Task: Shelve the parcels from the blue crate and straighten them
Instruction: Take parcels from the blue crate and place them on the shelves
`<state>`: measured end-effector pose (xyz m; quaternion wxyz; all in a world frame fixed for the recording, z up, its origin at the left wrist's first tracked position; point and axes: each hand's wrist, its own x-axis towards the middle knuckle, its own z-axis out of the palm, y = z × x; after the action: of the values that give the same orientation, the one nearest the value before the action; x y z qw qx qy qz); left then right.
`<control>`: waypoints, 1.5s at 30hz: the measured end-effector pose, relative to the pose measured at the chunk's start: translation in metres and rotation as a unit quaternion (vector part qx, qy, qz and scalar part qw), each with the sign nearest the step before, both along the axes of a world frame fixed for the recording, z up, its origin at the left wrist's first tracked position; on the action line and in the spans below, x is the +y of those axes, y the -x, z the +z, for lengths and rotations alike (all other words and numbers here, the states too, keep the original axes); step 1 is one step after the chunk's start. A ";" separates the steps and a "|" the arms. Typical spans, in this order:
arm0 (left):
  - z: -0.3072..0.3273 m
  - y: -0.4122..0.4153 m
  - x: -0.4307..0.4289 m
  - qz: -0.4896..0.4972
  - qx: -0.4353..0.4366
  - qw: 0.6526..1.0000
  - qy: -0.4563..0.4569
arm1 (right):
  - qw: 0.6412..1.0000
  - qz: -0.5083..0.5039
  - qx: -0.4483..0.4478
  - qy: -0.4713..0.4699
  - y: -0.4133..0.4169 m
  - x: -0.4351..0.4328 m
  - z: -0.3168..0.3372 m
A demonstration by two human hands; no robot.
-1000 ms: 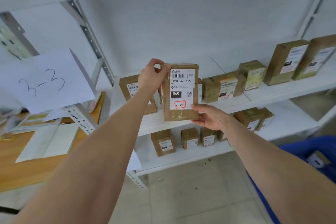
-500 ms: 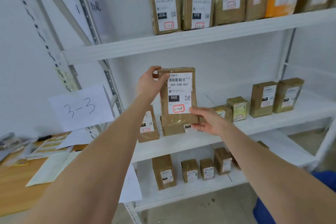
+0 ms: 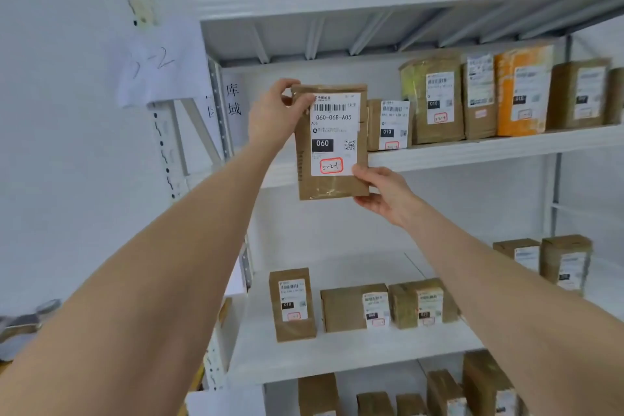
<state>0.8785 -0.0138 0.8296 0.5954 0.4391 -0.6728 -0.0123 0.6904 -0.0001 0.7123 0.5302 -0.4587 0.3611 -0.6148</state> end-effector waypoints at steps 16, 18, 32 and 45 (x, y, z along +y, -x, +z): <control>0.061 -0.054 -0.091 0.035 0.022 0.999 0.025 | 0.852 -0.281 0.420 0.140 -0.088 -0.114 0.075; 0.059 -0.057 -0.105 0.036 0.026 0.999 0.018 | 0.844 -0.291 0.433 0.125 -0.092 -0.124 0.074; 0.048 -0.061 -0.150 0.145 -0.133 0.980 -0.020 | 0.787 -0.319 0.518 0.099 -0.105 -0.143 0.063; 0.057 -0.039 -0.140 0.283 -0.368 0.885 0.025 | 0.612 -0.355 0.650 0.280 -0.111 -0.147 0.062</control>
<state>0.9173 -0.1539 0.8871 0.2936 0.5689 -0.6906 0.3364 0.8015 -0.1475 0.7741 -0.2567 -0.7003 0.5558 -0.3671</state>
